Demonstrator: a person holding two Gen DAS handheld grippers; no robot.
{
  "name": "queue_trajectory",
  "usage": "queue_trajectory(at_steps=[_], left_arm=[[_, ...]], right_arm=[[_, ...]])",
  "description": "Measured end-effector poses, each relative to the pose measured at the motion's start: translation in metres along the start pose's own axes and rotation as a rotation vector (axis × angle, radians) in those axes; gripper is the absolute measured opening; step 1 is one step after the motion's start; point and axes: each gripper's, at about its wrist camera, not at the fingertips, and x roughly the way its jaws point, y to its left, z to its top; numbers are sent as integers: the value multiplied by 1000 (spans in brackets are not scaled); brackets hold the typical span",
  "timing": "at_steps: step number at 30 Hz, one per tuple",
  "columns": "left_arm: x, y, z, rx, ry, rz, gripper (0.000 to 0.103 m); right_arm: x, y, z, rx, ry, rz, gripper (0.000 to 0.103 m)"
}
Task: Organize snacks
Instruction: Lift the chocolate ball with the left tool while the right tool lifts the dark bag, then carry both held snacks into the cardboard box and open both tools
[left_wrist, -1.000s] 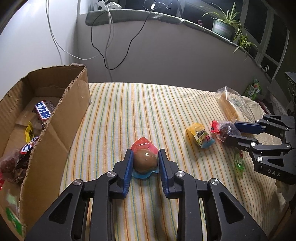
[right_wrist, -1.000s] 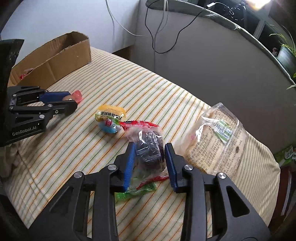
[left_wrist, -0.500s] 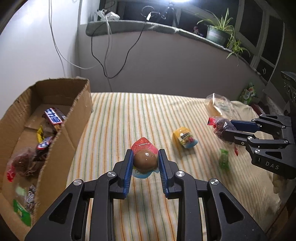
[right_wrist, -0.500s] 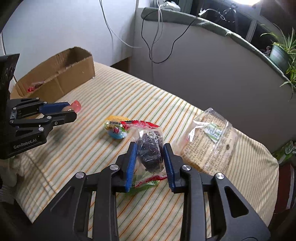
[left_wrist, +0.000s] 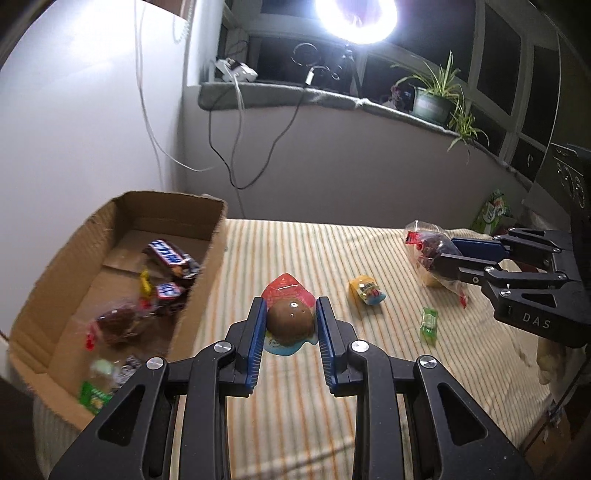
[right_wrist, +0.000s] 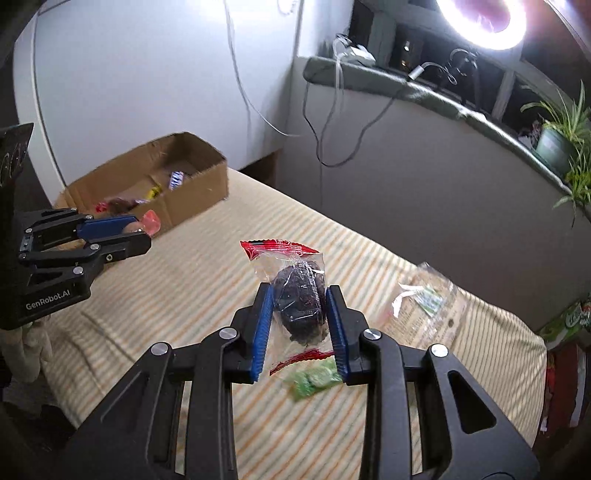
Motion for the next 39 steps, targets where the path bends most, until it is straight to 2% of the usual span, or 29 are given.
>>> queue_trajectory(at_steps=[15, 39], left_arm=[[-44, 41, -7, -44, -56, 84, 25], [-52, 114, -18, -138, -55, 178, 25]], right_arm=[[7, 56, 38, -72, -37, 64, 30], [67, 139, 97, -143, -17, 183, 30]])
